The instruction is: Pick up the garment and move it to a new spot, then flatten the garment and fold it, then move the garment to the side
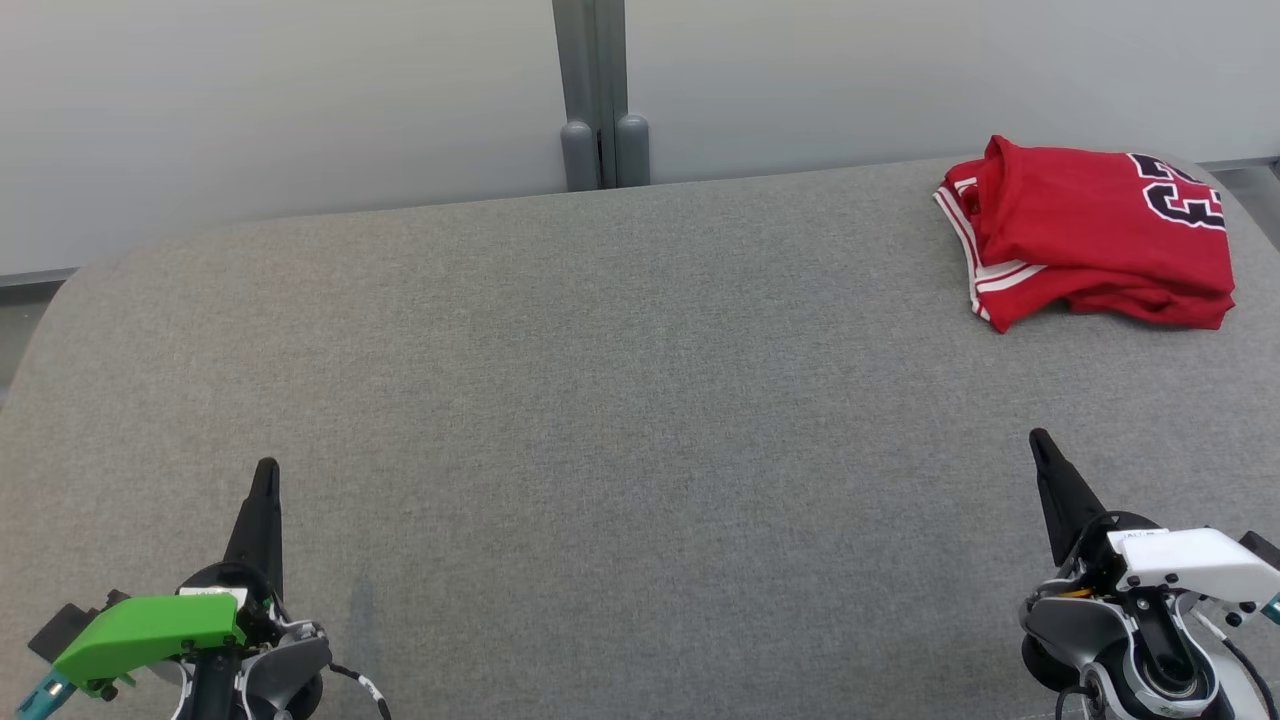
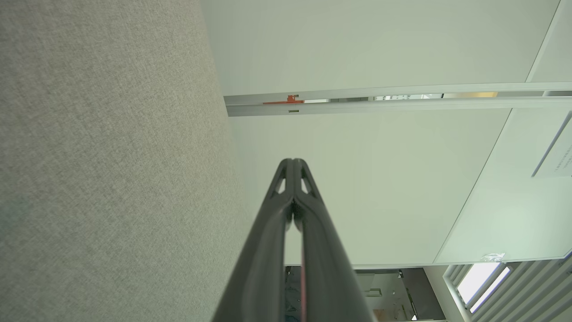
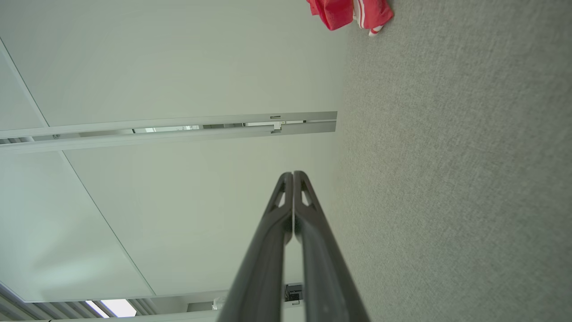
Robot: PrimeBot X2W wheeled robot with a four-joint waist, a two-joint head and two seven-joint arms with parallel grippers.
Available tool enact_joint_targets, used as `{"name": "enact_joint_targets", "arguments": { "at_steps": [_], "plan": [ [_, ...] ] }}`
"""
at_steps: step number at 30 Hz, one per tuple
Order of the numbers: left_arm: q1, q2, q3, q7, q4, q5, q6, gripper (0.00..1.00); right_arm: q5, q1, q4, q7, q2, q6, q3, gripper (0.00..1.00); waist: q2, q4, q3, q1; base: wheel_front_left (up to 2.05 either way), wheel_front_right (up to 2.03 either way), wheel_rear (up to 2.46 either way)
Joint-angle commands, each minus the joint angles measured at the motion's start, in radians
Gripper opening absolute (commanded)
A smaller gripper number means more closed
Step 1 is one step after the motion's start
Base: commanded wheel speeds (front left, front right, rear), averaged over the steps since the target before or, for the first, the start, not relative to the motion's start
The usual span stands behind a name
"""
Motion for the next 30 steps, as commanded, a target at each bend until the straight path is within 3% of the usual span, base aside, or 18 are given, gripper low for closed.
{"name": "enact_joint_targets", "arguments": {
  "at_steps": [1, 30],
  "plan": [
    [-0.011, 0.007, 0.003, 0.004, -0.002, 0.000, -0.003, 0.00, -0.001, -0.007, 0.002, 0.004, 0.000, 0.001, -0.003, 0.00, -0.0001, 0.000, 0.000, 0.0000, 0.00, 0.00, 0.00],
    [-0.011, 0.007, 0.003, 0.004, -0.003, 0.000, -0.003, 0.00, -0.008, -0.007, 0.002, 0.009, 0.004, 0.001, -0.008, 0.00, -0.0001, 0.000, 0.000, 0.0000, 0.00, 0.00, 0.00]
  ]
}}
